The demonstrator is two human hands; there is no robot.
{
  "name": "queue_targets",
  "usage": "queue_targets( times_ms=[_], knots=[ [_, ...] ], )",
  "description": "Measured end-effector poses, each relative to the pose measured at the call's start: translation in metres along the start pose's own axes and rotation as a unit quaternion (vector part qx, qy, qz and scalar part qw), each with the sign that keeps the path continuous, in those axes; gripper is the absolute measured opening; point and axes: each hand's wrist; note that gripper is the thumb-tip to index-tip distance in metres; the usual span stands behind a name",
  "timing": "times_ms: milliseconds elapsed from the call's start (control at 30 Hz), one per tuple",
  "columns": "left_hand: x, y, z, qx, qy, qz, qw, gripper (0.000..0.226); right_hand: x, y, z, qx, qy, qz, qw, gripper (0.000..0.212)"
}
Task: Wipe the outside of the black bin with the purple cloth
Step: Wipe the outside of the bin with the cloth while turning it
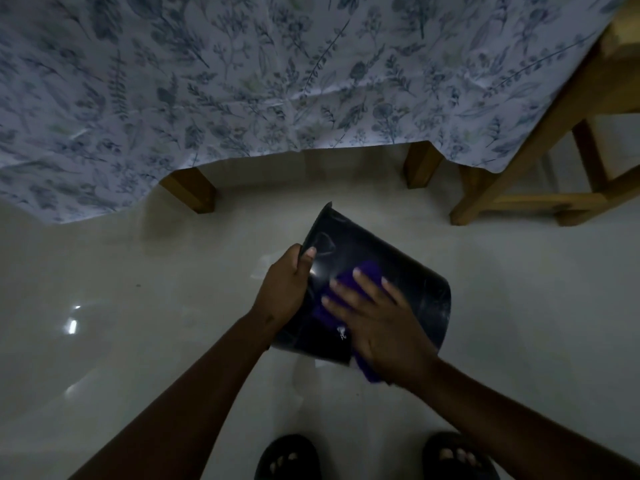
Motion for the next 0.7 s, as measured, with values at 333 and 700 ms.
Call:
queue_targets(
  times_ms=[333,700],
  knots=[
    [-0.002,0.002,0.003,-0.025,-0.022,-0.012,0.999,0.038,-0.004,0.0,0.001,0.006,0.054,0.018,0.998,0.063],
    [-0.005,0.004,0.001,-0.033,-0.023,-0.017,0.999,0.036,0.04,-0.015,-0.027,0.128,0.185,-0.002,0.974,0.054]
  ],
)
Point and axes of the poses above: each hand's wrist, its own x-axis towards the middle knuckle, its own y-axis out of the palm, z = x × y, and after that the axes turned 8 degrees about z, right-handed
